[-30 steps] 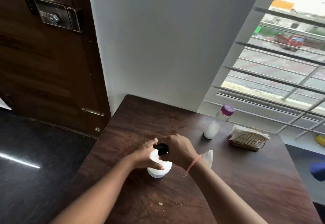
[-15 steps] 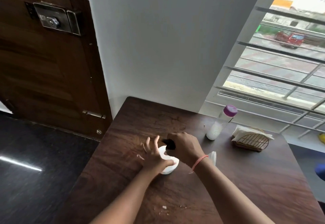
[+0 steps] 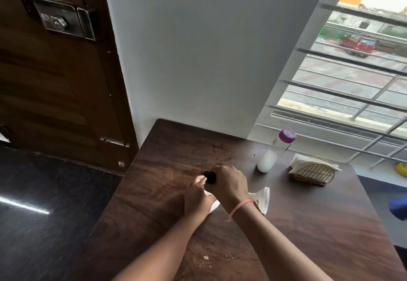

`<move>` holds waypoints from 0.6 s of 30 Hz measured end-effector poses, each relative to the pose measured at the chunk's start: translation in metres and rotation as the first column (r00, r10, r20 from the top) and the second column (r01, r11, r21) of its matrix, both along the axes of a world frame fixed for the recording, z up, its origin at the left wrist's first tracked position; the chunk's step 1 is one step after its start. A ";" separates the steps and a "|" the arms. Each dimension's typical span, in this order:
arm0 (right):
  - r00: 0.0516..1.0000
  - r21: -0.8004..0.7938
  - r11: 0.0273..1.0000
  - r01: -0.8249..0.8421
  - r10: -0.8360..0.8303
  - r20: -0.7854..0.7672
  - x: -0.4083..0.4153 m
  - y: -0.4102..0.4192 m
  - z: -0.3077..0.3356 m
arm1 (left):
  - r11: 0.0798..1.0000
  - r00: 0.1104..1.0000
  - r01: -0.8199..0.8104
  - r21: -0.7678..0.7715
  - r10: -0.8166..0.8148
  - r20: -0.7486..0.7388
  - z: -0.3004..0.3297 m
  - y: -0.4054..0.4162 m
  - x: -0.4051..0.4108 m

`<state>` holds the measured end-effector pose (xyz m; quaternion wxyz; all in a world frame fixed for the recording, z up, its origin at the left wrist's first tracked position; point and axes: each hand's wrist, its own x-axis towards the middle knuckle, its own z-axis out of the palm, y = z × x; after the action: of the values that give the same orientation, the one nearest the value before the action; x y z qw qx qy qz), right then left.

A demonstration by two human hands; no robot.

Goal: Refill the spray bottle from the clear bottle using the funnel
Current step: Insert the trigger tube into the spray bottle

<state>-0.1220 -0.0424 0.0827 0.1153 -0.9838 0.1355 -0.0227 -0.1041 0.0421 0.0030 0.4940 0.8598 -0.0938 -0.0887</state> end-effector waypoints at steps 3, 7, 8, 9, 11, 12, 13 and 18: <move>0.999 -0.010 0.999 0.046 -0.046 0.009 0.002 0.008 0.000 | 0.991 0.991 -0.127 0.042 0.129 -0.042 0.005 -0.006 -0.006; 0.998 0.008 0.999 -0.046 0.046 -0.039 0.008 0.006 0.003 | 0.989 0.993 -0.096 0.111 0.103 -0.052 -0.002 0.001 0.002; 0.994 0.014 0.996 -0.090 0.090 -0.059 0.009 0.003 0.004 | 0.991 0.997 -0.050 0.126 0.058 -0.060 -0.003 0.004 0.006; 0.988 0.012 0.992 -0.129 0.130 -0.078 0.010 0.001 0.006 | 0.988 0.999 0.016 0.154 -0.009 -0.048 -0.005 0.008 0.012; 0.986 0.010 0.989 -0.149 0.149 -0.071 0.009 0.002 0.009 | 0.967 0.987 0.158 0.202 -0.161 -0.001 -0.006 0.014 0.019; 0.990 0.015 0.991 -0.132 0.133 -0.055 0.008 0.005 0.009 | 0.966 0.981 0.187 0.177 -0.191 0.011 -0.007 0.015 0.020; 0.993 0.019 0.994 -0.104 0.105 -0.048 0.008 0.009 0.010 | 0.975 0.982 0.188 0.118 -0.189 0.002 -0.006 0.016 0.019; 0.997 0.022 1.000 0.008 -0.007 -0.078 0.009 0.022 0.011 | 0.999 0.998 0.053 0.001 -0.053 -0.045 -0.005 0.015 0.008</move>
<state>-0.1127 -0.0207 0.0934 0.1209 -0.9820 0.1439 0.0166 -0.0959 0.0575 -0.0022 0.4927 0.8553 -0.1052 -0.1212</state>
